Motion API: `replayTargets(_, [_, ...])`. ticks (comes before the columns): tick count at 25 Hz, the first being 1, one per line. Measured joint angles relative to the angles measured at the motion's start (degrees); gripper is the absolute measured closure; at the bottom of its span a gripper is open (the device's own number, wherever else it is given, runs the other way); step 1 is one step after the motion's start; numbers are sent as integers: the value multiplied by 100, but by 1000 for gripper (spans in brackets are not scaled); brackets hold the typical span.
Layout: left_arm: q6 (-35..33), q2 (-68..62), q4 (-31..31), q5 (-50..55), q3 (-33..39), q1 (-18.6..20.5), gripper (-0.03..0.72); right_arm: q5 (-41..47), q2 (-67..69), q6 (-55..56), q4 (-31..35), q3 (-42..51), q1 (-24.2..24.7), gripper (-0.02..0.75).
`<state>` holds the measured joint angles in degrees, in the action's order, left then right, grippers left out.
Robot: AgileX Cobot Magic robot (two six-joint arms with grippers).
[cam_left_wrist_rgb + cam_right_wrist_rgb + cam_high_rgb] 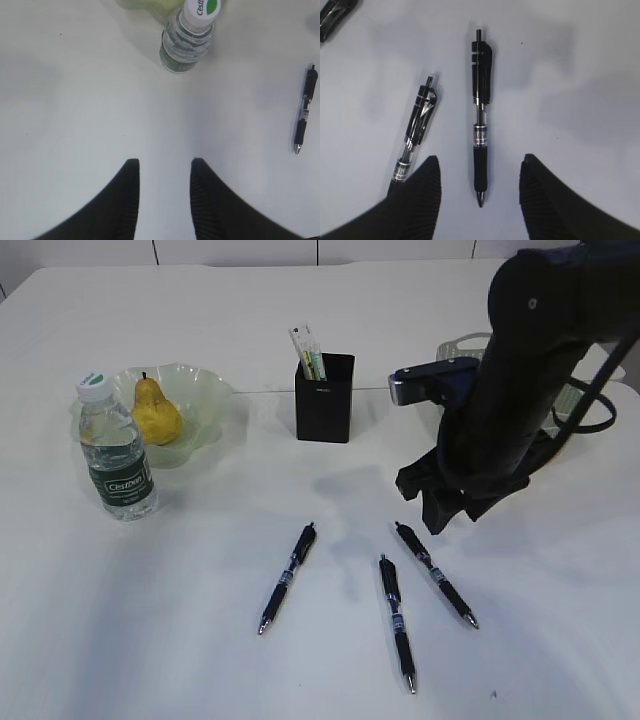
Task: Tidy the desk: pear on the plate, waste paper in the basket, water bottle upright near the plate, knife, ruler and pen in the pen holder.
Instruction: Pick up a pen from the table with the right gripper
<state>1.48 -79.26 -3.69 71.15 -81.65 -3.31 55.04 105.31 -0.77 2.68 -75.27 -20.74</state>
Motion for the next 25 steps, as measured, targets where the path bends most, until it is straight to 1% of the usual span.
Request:
replayTargets(6, [0,0,-32,0,0,0,451,96,702,0,0,-291,0,353])
replayTargets(11, [0,0,-54,0,0,0,451,186,1059,0,0,-492,0,357])
replayTargets(25, [0,0,-54,8,0,0,451,207,1466,0,0,-509,0,358])
